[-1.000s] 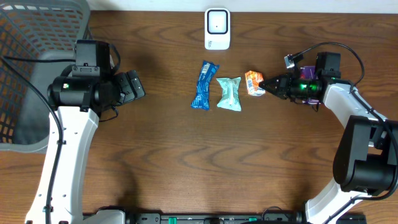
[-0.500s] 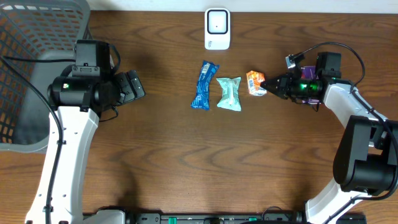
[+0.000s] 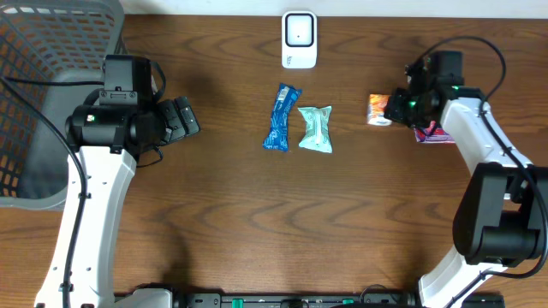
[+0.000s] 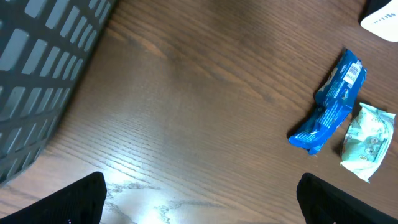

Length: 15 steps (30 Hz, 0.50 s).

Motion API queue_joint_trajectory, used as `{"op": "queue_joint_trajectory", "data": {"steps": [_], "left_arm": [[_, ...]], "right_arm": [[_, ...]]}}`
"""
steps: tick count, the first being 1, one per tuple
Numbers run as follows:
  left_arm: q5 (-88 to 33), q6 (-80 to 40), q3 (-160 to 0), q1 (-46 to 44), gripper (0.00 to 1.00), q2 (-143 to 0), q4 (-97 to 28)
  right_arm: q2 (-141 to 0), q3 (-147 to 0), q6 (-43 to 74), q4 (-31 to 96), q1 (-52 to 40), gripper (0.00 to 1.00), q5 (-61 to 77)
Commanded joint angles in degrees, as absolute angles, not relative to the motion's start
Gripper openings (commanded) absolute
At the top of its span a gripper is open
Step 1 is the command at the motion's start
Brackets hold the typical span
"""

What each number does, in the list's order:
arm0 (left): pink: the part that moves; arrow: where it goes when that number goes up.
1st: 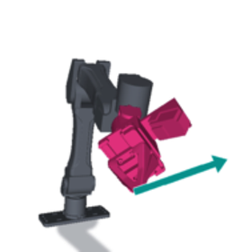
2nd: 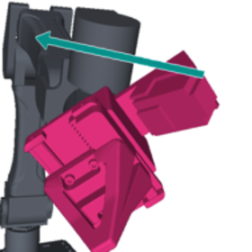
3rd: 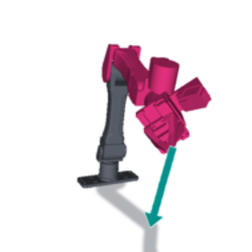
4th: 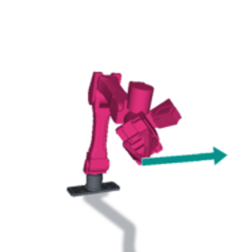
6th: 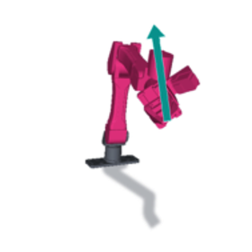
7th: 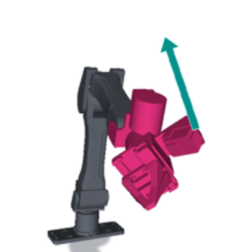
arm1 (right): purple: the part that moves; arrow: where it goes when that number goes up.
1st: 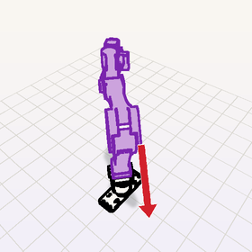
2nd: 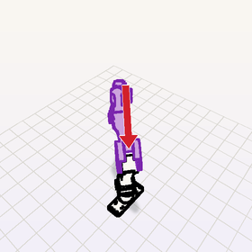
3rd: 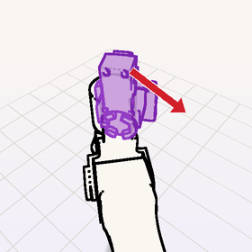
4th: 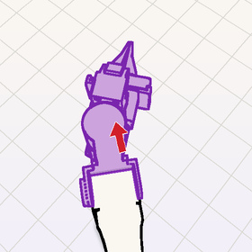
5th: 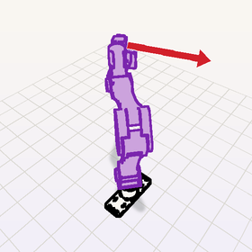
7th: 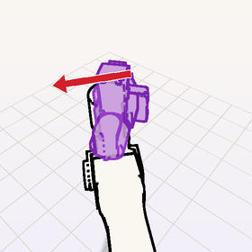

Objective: Scan the item barcode
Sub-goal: 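Place the orange packet next to the box and lift the right gripper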

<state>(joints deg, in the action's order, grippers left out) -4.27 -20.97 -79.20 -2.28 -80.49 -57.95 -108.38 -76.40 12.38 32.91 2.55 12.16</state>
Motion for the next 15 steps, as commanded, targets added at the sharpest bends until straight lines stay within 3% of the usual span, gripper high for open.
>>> {"op": "queue_joint_trajectory", "data": {"steps": [1, 8, 9, 10, 11, 12, 15], "left_arm": [[-3.6, -21.1, -79.5, -2.2, 0.98, -80.7, -58.0], [-3.6, -21.1, -79.5, -2.2, 0.98, -80.7, -58.0], [-3.6, -21.1, -79.5, -2.2, 0.98, -80.7, -58.0], [-3.6, -21.1, -79.5, -2.2, 0.98, -80.7, -58.0], [-3.6, -21.1, -79.5, -2.2, 0.98, -80.7, -58.0], [-3.6, -21.1, -79.5, -2.2, 0.98, -80.7, -58.0], [-3.6, -21.1, -79.5, -2.2, 0.98, -80.7, -58.0]], "right_arm": [[-109.1, -77.5, 5.9, 32.0, 1.8, 0.01, -5.7], [-110.8, -77.5, 3.0, 30.7, 3.4, 0.01, -5.7], [-111.0, -77.5, 3.1, 30.6, 3.7, 0.05, -5.7], [-111.0, -77.5, 3.2, 30.6, 3.9, 0.18, -5.7], [-111.0, -77.5, 3.2, 30.6, 4.2, 0.43, -5.5], [-111.0, -77.5, 3.1, 30.7, 4.4, 0.60, -5.5], [-110.9, -77.8, 3.1, 32.0, 4.4, 0.72, -5.5]]}}
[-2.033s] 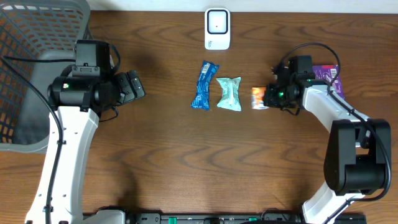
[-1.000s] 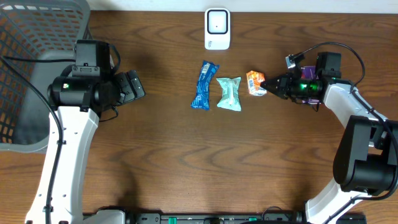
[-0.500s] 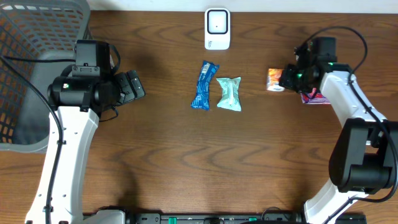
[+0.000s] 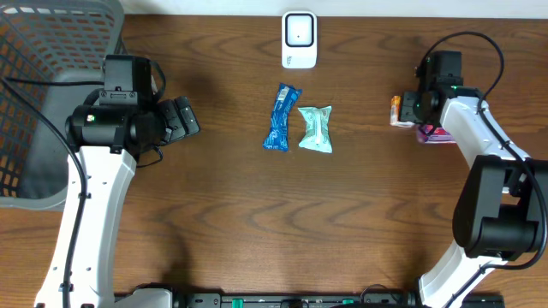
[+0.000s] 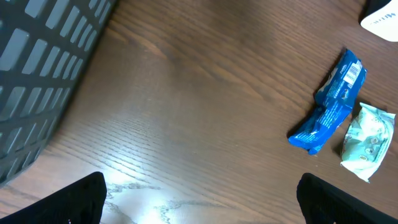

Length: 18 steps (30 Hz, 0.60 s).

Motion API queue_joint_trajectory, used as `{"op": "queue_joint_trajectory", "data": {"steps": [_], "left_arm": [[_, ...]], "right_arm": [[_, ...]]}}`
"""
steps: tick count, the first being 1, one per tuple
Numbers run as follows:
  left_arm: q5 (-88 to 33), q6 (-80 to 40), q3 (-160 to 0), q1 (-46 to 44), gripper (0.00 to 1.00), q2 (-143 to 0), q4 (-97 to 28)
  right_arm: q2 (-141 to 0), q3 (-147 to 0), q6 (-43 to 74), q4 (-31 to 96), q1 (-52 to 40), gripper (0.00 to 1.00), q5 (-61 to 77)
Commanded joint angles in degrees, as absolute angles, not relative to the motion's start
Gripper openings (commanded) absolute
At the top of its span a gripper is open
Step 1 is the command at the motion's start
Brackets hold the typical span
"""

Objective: Scan the item barcode
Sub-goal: 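Place the orange packet next to the box and lift the right gripper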

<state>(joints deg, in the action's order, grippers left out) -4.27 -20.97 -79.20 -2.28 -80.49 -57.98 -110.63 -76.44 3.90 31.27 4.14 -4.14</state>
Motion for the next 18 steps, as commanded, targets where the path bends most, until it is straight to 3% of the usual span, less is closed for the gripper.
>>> {"op": "queue_joint_trajectory", "data": {"steps": [1, 6, 13, 18], "left_arm": [[-3.6, -21.1, -79.5, -2.2, 0.98, -80.7, -58.0], [-3.6, -21.1, -79.5, -2.2, 0.98, -80.7, -58.0], [-3.6, -21.1, -79.5, -2.2, 0.98, -80.7, -58.0], [-3.6, -21.1, -79.5, -2.2, 0.98, -80.7, -58.0]], "right_arm": [[-110.9, -78.1, 3.1, 32.6, 4.3, 0.73, -5.4], [-110.9, -81.3, 3.1, 35.8, 2.9, 0.72, -0.1], [-110.9, -87.9, 3.1, 38.8, 0.4, 0.61, 11.6], [-110.9, -87.8, 3.1, 40.0, -0.9, 0.55, 8.6]]}}
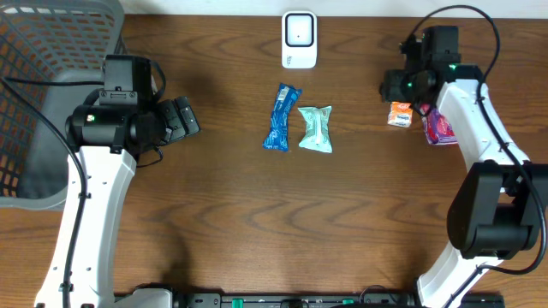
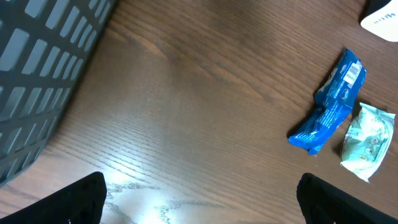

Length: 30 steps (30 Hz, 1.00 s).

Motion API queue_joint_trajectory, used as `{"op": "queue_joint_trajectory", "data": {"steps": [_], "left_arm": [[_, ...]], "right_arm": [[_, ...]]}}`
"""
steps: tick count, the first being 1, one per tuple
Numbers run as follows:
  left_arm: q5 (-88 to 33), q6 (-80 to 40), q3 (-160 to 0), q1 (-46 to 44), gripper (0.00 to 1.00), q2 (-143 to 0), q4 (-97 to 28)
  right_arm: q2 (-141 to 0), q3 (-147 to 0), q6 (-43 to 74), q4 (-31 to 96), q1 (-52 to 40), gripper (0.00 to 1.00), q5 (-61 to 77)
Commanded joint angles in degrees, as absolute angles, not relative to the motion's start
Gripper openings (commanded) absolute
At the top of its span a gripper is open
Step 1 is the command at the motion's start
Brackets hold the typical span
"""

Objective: Scan the item barcode
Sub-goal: 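Place the orange packet next to the box and lift the right gripper, then move the right gripper left and grasp the mint-green wipes pack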

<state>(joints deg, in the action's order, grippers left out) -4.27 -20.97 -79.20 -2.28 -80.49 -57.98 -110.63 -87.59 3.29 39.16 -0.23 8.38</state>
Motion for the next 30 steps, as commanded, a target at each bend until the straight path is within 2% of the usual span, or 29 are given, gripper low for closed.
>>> {"op": "queue_joint_trajectory", "data": {"steps": [1, 5, 13, 23, 26, 30], "left_arm": [[-3.6, -21.1, -79.5, -2.2, 0.98, -80.7, -58.0], [-3.6, -21.1, -79.5, -2.2, 0.98, -80.7, -58.0], [-3.6, -21.1, -79.5, -2.2, 0.98, -80.7, -58.0], [-3.6, -21.1, -79.5, -2.2, 0.98, -80.7, -58.0], [-3.6, -21.1, -79.5, -2.2, 0.98, -80.7, -58.0], [-3.6, -21.1, -79.5, -2.2, 0.98, -80.7, -58.0]], "right_arm": [[-110.9, -87.4, 3.1, 40.2, -0.9, 0.54, 8.2], [-110.9, -85.1, 5.6, 40.1, -1.1, 0.54, 9.2], [-111.0, -79.4, 7.0, 34.8, -4.7, 0.57, 22.7], [-111.0, -72.7, 16.6, 25.4, -12.0, 0.59, 23.0], [-111.0, -71.2, 20.6, 23.1, -13.7, 0.65, 23.0], [-111.0, -69.0, 24.7, 19.7, -14.9, 0.66, 22.8]]}}
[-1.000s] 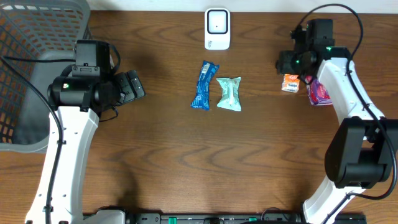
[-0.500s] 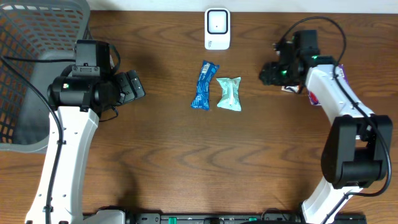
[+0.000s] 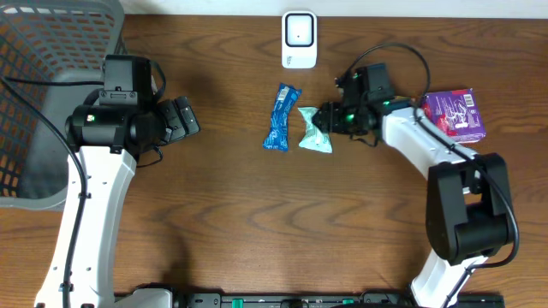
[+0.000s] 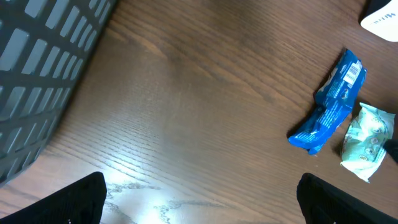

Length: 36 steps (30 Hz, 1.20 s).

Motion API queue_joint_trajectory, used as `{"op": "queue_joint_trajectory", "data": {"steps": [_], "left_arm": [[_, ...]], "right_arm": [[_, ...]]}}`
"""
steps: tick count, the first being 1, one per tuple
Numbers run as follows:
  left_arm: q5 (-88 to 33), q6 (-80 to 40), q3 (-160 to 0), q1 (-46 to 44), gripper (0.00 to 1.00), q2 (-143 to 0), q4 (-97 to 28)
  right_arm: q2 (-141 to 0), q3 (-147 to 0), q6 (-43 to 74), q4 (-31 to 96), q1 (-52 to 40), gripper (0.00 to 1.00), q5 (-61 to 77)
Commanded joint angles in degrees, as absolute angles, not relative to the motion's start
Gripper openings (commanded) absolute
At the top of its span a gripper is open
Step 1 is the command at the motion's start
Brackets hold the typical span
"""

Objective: Scan the item barcode
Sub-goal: 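Move the right gripper left and grasp the mint-green wipes pack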

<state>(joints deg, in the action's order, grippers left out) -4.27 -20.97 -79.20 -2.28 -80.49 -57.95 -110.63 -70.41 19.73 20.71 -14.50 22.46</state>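
The white barcode scanner [image 3: 299, 38] stands at the table's far middle. In front of it lie a blue snack packet [image 3: 280, 117] [image 4: 329, 102] and a pale green packet [image 3: 313, 129] [image 4: 367, 140], side by side. My right gripper [image 3: 327, 119] sits at the green packet's right edge, its fingers apparently spread round that edge. Further right, a purple packet [image 3: 455, 114] lies on the table. No orange item is in sight. My left gripper [image 3: 190, 120] [image 4: 199, 208] hangs open over bare wood left of the packets, holding nothing.
A grey mesh basket [image 3: 51, 51] [image 4: 43, 68] fills the far left corner, behind my left arm. Brown table wood [image 3: 257, 214] spreads across the front.
My right gripper was high at the far right, near a small orange item on the table; now it is at the green packet. The orange item is out of sight. The purple packet shows fully.
My right gripper held a small orange item at the far right beside the purple packet. Then the orange item lay on the table with the gripper apart from it. Now that gripper is at the green packet. My left arm has stayed still throughout.
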Motion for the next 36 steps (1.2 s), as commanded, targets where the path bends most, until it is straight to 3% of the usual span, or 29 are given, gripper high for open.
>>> {"op": "queue_joint_trajectory", "data": {"steps": [1, 8, 22, 26, 33, 36], "left_arm": [[-3.6, -21.1, -79.5, -2.2, 0.98, -80.7, -58.0], [-3.6, -21.1, -79.5, -2.2, 0.98, -80.7, -58.0], [-3.6, -21.1, -79.5, -2.2, 0.98, -80.7, -58.0], [-3.6, -21.1, -79.5, -2.2, 0.98, -80.7, -58.0], [-3.6, -21.1, -79.5, -2.2, 0.98, -80.7, -58.0], [-3.6, -21.1, -79.5, -2.2, 0.98, -80.7, -58.0]], "right_arm": [[-111.1, -68.4, 25.5, 18.9, -14.9, 0.66, 22.2], [-113.0, -67.6, 26.5, 19.2, -14.9, 0.38, 19.0], [-116.7, -67.6, 26.5, 19.5, -16.1, 0.41, 19.2], [-115.8, -68.2, 26.5, 20.4, -16.3, 0.49, 22.3], [-107.4, -75.3, 23.3, 29.3, -14.2, 0.33, 17.4], [-103.3, -77.9, 22.8, 32.6, -14.3, 0.16, 10.3]]}}
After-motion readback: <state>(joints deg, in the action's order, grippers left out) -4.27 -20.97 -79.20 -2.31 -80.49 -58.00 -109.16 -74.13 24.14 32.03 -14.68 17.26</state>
